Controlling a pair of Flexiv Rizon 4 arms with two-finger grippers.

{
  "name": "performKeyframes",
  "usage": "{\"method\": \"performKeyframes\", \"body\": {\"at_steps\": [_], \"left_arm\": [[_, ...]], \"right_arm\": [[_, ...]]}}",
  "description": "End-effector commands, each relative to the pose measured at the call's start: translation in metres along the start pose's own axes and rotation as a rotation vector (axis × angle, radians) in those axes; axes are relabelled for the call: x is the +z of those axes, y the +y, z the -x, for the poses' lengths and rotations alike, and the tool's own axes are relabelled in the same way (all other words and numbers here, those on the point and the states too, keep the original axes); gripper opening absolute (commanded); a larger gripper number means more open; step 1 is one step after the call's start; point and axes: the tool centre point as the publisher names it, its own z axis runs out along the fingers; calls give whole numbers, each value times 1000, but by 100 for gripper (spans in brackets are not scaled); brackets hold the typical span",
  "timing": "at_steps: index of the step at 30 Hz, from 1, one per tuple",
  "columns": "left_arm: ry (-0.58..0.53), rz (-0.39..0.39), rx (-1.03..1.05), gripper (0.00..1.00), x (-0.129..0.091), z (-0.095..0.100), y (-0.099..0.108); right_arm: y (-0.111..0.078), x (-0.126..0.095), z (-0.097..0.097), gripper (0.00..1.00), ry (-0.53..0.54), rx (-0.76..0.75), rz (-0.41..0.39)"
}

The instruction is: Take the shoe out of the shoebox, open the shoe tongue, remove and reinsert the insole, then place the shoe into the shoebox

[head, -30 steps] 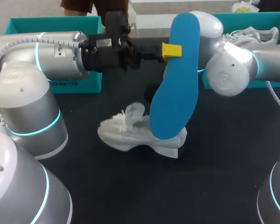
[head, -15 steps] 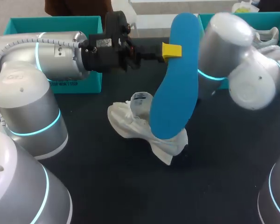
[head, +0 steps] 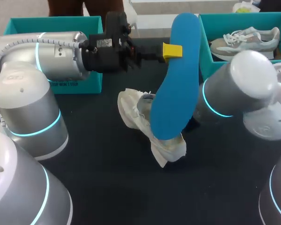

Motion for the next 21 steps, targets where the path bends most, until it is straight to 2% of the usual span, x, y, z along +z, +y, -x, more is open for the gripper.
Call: {"method": "performKeyframes", "body": {"at_steps": [1,12,21], "left_arm": [[-3,0,0,0,0,0,2],[-3,0,0,0,0,0,2],[-3,0,0,0,0,0,2]], "right_arm": [[-2,4,8,0,-6,74,116],[2,22,23,0,-16,166,92],[11,26,26,0,-42,289,73]]}}
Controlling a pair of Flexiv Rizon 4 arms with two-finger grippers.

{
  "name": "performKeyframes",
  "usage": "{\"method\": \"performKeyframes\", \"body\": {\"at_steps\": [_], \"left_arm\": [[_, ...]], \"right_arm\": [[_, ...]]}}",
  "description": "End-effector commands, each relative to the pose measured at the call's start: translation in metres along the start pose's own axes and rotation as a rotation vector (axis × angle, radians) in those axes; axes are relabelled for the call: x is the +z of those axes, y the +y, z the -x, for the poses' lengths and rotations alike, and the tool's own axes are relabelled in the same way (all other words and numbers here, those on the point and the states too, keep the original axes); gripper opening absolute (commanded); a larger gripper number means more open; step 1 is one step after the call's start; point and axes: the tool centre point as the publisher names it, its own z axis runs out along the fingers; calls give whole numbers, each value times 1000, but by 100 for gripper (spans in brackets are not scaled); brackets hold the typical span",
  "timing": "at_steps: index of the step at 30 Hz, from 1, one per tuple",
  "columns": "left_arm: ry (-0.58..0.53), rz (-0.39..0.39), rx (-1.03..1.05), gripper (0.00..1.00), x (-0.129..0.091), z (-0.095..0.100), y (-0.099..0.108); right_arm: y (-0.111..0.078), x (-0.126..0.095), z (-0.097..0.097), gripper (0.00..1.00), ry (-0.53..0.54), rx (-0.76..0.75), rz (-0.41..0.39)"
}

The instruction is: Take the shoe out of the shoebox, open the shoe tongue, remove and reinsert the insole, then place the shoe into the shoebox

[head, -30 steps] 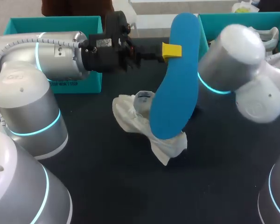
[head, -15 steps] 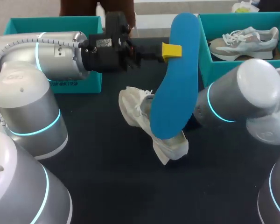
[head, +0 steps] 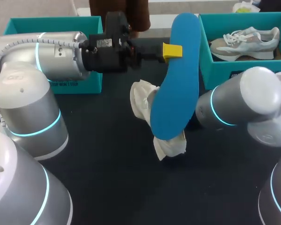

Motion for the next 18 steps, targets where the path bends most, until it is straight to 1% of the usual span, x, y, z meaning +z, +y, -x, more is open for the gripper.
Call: {"method": "performKeyframes", "body": {"at_steps": [1,6,15,18], "left_arm": [[-3,0,0,0,0,0,2],[-3,0,0,0,0,0,2],[-3,0,0,0,0,0,2],[-3,0,0,0,0,0,2]], "right_arm": [[5,4,-5,0,-29,45,-8],[7,9,-10,0,-30,80,-16],[8,28,-26,0,-26,109,-33],[5,36,-26,0,-36,133,-41]]}}
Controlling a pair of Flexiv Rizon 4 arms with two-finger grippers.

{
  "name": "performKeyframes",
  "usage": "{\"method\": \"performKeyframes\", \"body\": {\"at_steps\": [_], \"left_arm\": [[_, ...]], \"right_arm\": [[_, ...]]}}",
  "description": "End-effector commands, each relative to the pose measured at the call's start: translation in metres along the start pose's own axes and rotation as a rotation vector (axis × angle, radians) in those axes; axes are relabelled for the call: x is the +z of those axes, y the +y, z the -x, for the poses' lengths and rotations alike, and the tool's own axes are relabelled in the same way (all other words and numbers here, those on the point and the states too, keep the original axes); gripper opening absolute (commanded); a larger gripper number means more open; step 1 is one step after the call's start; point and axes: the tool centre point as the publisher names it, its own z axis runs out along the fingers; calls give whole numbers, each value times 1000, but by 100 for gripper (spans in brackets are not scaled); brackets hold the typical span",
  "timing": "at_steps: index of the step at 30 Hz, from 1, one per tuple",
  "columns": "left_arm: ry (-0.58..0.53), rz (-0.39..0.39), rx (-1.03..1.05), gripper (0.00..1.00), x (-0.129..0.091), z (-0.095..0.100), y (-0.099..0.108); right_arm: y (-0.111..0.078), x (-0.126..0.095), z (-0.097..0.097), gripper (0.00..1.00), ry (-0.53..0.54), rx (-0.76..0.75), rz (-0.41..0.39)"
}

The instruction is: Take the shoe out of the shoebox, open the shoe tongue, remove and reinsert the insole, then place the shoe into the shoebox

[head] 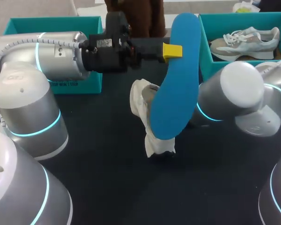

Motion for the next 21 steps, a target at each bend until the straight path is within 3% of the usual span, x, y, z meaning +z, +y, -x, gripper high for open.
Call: {"method": "performKeyframes", "body": {"at_steps": [1,5,11,13,14,18,21], "left_arm": [[-3,0,0,0,0,0,2],[-3,0,0,0,0,0,2],[-3,0,0,0,0,0,2],[-3,0,0,0,0,0,2],[-3,0,0,0,0,0,2],[-3,0,0,0,0,0,2],[-3,0,0,0,0,0,2]], "right_arm": [[-2,18,-4,0,-18,26,-5],[-7,23,3,0,-89,95,13],[-8,30,6,0,-73,122,2],[-8,31,6,42,-65,130,0],[-8,32,6,100,-65,132,2],[-6,21,3,100,-48,118,8],[-4,1,1,100,-3,102,11]]}}
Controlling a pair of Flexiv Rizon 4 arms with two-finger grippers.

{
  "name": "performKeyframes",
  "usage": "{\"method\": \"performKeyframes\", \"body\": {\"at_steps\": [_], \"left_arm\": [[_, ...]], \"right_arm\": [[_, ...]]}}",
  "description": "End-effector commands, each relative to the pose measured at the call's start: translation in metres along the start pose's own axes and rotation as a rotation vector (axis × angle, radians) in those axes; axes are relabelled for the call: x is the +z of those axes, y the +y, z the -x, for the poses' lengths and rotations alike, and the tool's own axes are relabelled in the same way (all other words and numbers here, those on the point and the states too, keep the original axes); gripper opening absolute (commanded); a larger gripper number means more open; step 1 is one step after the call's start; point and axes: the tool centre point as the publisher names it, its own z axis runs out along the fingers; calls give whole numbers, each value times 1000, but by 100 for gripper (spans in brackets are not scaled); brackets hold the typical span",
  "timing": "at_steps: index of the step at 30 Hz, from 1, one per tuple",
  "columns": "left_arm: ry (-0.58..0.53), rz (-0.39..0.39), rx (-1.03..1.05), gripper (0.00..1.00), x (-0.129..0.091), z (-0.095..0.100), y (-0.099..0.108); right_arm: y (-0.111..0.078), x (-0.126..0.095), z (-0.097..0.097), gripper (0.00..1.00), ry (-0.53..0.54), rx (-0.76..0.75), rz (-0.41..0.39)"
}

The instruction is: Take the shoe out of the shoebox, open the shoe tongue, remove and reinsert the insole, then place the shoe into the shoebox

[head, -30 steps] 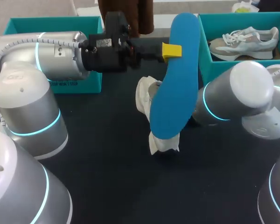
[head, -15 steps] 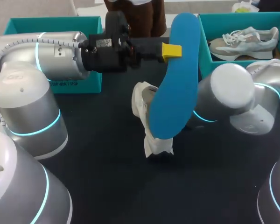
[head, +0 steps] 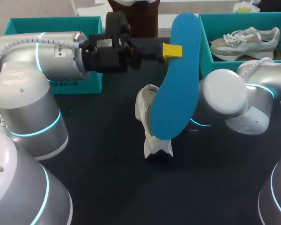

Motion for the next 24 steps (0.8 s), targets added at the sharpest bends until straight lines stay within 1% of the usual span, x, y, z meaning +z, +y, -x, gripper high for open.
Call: {"method": "performKeyframes", "body": {"at_steps": [1,2,4,5,6,24], "left_arm": [[-3,0,0,0,0,0,2],[-3,0,0,0,0,0,2],[-3,0,0,0,0,0,2],[-3,0,0,0,0,0,2],[-3,0,0,0,0,0,2],[-3,0,0,0,0,0,2]], "right_arm": [[-1,-29,8,100,49,-15,-3],[-1,-36,9,100,71,-30,-14],[0,-49,11,100,104,-26,-8],[1,-57,10,100,198,-25,8],[2,-59,10,100,220,-14,15],[2,-59,10,100,220,-14,15]]}}
